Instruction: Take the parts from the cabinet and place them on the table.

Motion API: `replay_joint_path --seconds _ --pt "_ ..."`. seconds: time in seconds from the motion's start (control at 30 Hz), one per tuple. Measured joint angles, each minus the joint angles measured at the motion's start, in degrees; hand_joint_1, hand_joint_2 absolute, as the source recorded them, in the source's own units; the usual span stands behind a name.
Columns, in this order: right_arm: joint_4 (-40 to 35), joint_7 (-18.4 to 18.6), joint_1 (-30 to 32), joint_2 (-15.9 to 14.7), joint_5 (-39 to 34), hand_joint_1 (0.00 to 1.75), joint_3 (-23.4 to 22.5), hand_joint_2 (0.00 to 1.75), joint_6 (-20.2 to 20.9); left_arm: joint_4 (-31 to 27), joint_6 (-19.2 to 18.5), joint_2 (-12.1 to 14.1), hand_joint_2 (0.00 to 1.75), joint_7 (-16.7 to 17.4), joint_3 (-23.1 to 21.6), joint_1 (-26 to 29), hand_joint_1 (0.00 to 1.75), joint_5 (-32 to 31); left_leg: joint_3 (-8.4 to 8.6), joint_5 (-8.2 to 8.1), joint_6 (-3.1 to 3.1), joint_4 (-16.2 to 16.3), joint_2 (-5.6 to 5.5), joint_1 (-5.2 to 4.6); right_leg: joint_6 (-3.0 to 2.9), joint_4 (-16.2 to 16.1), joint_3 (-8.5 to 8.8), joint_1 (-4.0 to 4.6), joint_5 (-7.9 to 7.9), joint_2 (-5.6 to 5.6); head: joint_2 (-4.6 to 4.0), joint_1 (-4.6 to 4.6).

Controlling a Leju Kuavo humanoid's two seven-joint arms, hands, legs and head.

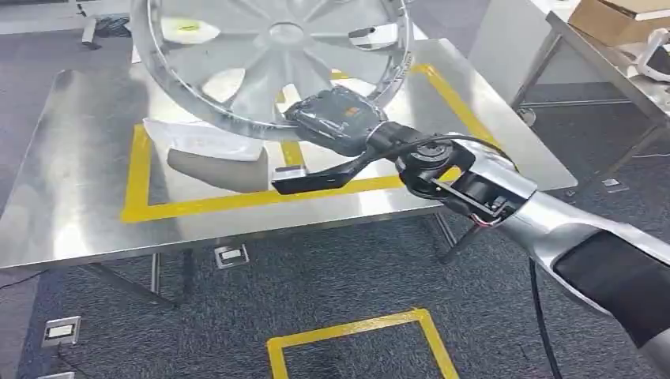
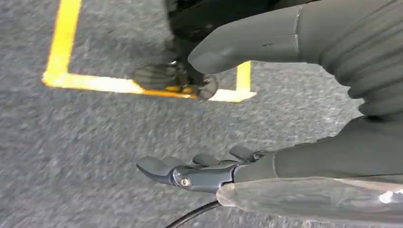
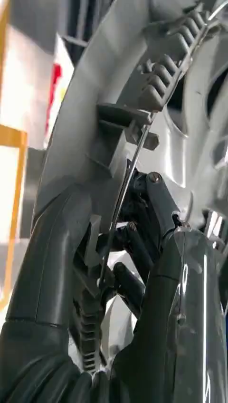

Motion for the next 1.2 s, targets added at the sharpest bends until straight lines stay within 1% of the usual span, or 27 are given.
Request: replay_joint_path --seconds 0.03,0.07,0.1,0.13,0.2,0.23,0.27,0.3,0.37,0.4,0.43,0.47,0.53,0.57,0.6,0.63,0.67,0.73,0.77,0.8,0.83,0.87,0.9,0.93,0.97,1.17,1.2 --pt "1.17 -0.11 0.23 0.0 0.26 1.75 0.78 1.75 0.11 0.02 0.0 0.0 1.75 0.02 0.0 -0.08 0.0 -0.04 0.25 -0.35 -0.02 0.04 -0.19 0.0 0.16 5.09 -3.05 -0.12 -1.97 0.0 0.0 0.11" --pt "2.05 -0.13 0.49 0.0 0.41 1.75 1.44 1.75 0.15 0.02 0.0 0.0 1.75 0.04 0.0 -0.07 0.0 -0.04 0.53 -0.68 -0.1 0.13 -0.42 0.01 0.28 7.78 -5.11 -0.31 -2.74 -0.02 0.0 0.42" --pt "2.9 -0.09 0.55 0.0 0.44 1.75 2.14 1.75 0.2 0.02 -0.02 -0.02 1.75 0.09 0.0 0.01 0.0 -0.04 0.89 -1.07 -0.18 0.28 -0.57 0.01 0.33 7.37 -5.72 -0.39 -1.72 -0.05 0.0 0.68" --pt "3.62 -0.02 0.47 0.0 0.44 1.75 2.68 1.75 0.2 0.02 -0.02 -0.09 1.75 0.09 0.0 0.09 0.0 -0.04 1.22 -1.5 -0.31 0.53 -0.67 0.01 0.18 4.44 -5.07 -0.39 0.6 -0.08 0.0 0.85" --pt "4.61 0.02 0.11 0.0 0.57 1.75 3.52 1.75 0.2 0.02 -0.09 -0.18 1.75 0.13 0.0 0.11 0.0 -0.07 2.16 -2.5 -0.62 0.96 -0.76 0.02 -0.2 -6.15 -1.34 -0.31 7.61 -0.12 0.0 1.4" --pt "5.22 0.02 0.0 0.0 0.59 1.75 3.97 1.75 0.2 0.02 -0.09 -0.17 1.75 0.13 0.0 0.2 0.0 -0.07 2.45 -2.89 -0.89 0.95 -0.75 0.01 -0.41 -9.65 -0.07 -0.18 8.96 -0.19 0.0 1.6" --pt "5.55 0.09 -0.41 0.02 0.59 1.75 4.2 1.75 0.17 0.04 -0.09 -0.17 1.75 0.13 0.0 0.03 0.0 -0.07 2.41 -2.9 -1.09 0.95 -0.71 -0.08 -0.57 -11.0 -0.1 0.39 7.06 -0.27 0.0 1.35" --pt "5.96 0.09 -0.57 0.31 0.59 1.75 4.87 1.75 0.17 0.04 -0.09 -0.11 1.75 0.15 0.0 -0.04 0.0 -0.04 2.03 -3.06 -1.42 0.97 -0.65 -0.14 -1.28 -11.05 0.82 0.39 7.77 -0.3 0.0 1.35" --pt "6.7 0.11 -0.52 0.31 0.59 1.75 5.59 1.75 0.17 0.04 -0.09 -0.13 1.75 0.17 0.0 0.06 0.0 -0.06 2.61 -3.13 -1.73 1.14 -0.59 -0.4 -1.92 -11.34 1.06 0.36 7.89 -0.4 0.0 1.18" --pt "6.97 0.09 -0.52 0.37 0.59 1.75 5.83 1.75 0.17 0.04 -0.09 -0.02 1.75 0.17 0.0 0.03 0.0 -0.07 2.53 -3.57 -2.1 1.4 -0.55 -0.4 -2.08 -11.85 1.86 -0.04 8.0 -0.45 0.0 1.05" --pt "7.34 0.13 -0.63 0.37 0.57 1.75 6.01 1.75 0.2 0.04 -0.09 -0.04 1.75 0.17 0.0 0.02 0.0 -0.07 1.79 -4.0 -2.36 3.3 -0.21 -0.2 -2.15 -12.09 2.31 -0.13 8.0 -0.4 0.0 0.81" --pt "7.8 0.26 -0.8 0.37 0.54 1.75 6.14 1.75 0.44 0.04 -0.09 -0.07 1.75 0.17 0.0 0.02 0.0 -0.07 -0.38 -5.42 -2.59 7.16 -0.02 -0.09 -2.38 -12.1 2.38 -0.12 7.85 -0.43 0.0 0.39" --pt "8.5 0.46 -0.77 0.39 0.37 1.75 6.49 1.75 0.92 0.04 -0.09 -0.07 1.75 0.22 0.0 0.07 0.0 -0.04 -5.99 -9.07 -2.93 16.46 0.04 0.05 -2.74 -12.09 2.48 -0.07 7.5 -0.4 0.0 -0.09" --pt "9.09 0.44 -0.74 0.39 0.24 1.75 6.66 1.75 1.05 0.04 -0.09 -0.09 1.75 0.24 0.0 0.17 0.0 0.0 -8.51 -10.04 -3.05 20.0 0.08 0.06 -2.77 -12.06 2.64 -0.07 7.26 -0.32 0.0 -0.18" --pt "9.99 0.42 -0.66 0.39 -0.11 1.75 6.84 1.75 1.11 0.04 -0.09 -0.09 1.75 0.24 0.0 0.24 0.0 0.07 -9.72 -9.17 -3.25 20.45 0.15 0.18 -2.74 -12.02 2.95 -0.09 6.96 -0.21 0.0 -0.26" --pt "10.86 0.31 -0.63 0.39 -0.2 1.75 7.03 1.75 1.09 0.09 -0.07 -0.07 1.75 0.31 0.0 0.31 0.0 0.13 -9.21 -7.12 -3.34 18.1 0.23 0.34 -2.69 -11.96 3.34 -0.1 6.6 -0.1 0.0 -0.33" --pt "11.47 0.15 -0.58 0.39 -0.29 1.75 7.06 1.75 1.11 0.11 -0.07 0.0 1.75 0.42 0.0 0.34 0.0 0.17 -7.61 -4.27 -3.28 13.83 0.25 0.5 -2.6 -11.88 3.84 -0.11 6.18 -0.01 0.0 -0.48" --pt "13.08 0.11 -0.6 0.35 -0.57 1.75 7.03 1.75 1.2 0.2 -0.07 0.13 1.75 0.48 0.0 0.41 0.0 0.35 -3.31 2.39 -3.23 2.63 0.39 0.76 -2.11 -11.78 4.73 -0.12 5.18 -0.01 0.0 -0.7" --pt "13.81 0.11 -0.81 0.28 -0.99 1.75 7.03 1.75 1.27 0.2 -0.09 0.2 1.75 0.55 0.0 0.28 0.0 0.39 -2.87 0.3 -3.1 1.49 0.37 0.39 -1.74 -11.56 4.77 0.08 4.91 0.05 0.0 -1.03" --pt "14.38 0.11 -1.01 0.22 -1.32 1.75 6.99 1.75 1.33 0.22 -0.09 0.26 1.75 0.59 -0.02 0.24 0.0 0.53 -2.66 0.14 -2.51 1.33 0.4 0.33 -1.5 -11.46 4.33 0.1 4.76 0.17 0.0 -0.96" --pt "14.92 0.11 -1.13 0.17 -1.38 1.75 6.99 1.75 1.53 0.22 -0.15 0.28 1.75 0.59 -0.02 0.31 0.0 0.61 -2.74 0.78 -2.22 1.4 0.28 0.29 -1.2 -11.47 4.4 0.04 4.55 0.23 0.0 -0.46" --pt "15.54 0.11 -1.24 0.13 -1.84 1.75 6.95 1.75 1.55 0.24 -0.15 0.26 1.75 0.57 -0.02 0.42 0.0 0.79 -2.65 0.44 -1.86 1.7 0.33 0.11 -0.9 -11.59 4.59 0.01 4.4 0.27 0.0 -0.48" --pt "16.26 0.11 -1.32 0.04 -2.5 1.75 6.86 1.75 1.59 0.24 -0.15 0.24 1.75 0.35 -0.02 0.39 0.0 0.81 -2.3 0.4 -1.63 1.46 0.43 0.38 -0.46 -11.48 4.81 0.02 4.05 0.35 0.0 -0.61" --pt "16.7 0.09 -1.15 -0.33 -2.98 1.75 6.71 1.75 1.66 0.26 -0.15 0.24 1.75 0.02 -0.02 0.58 0.0 0.83 -2.06 0.24 -1.79 1.47 0.37 0.08 -0.47 -11.26 5.05 -0.04 4.12 0.23 0.0 -0.19" --pt "17.24 0.04 -1.24 -0.31 -3.48 1.75 6.62 1.75 1.7 0.28 -0.15 0.26 1.75 -0.24 -0.02 0.61 0.0 0.85 -2.01 0.15 -1.84 1.51 0.29 0.24 -0.83 -11.23 5.0 -0.01 4.27 0.19 0.0 0.0" --pt "19.76 -0.26 -1.26 -0.5 -4.31 1.75 6.31 1.75 1.68 0.33 0.0 0.24 1.75 -0.55 -0.02 1.07 0.0 1.14 -2.16 -0.22 -1.38 1.54 -0.09 -0.19 -0.97 -11.93 5.25 -0.25 4.13 -0.32 0.0 0.87" --pt "20.11 -0.26 -1.26 -0.5 -4.31 1.75 6.31 1.75 1.68 0.33 0.0 0.24 1.75 -0.55 -0.02 1.1 0.0 1.14 -2.26 -0.23 -1.34 1.58 -0.08 -0.26 -1.15 -12.34 5.36 -0.28 3.84 -0.35 0.0 1.03"
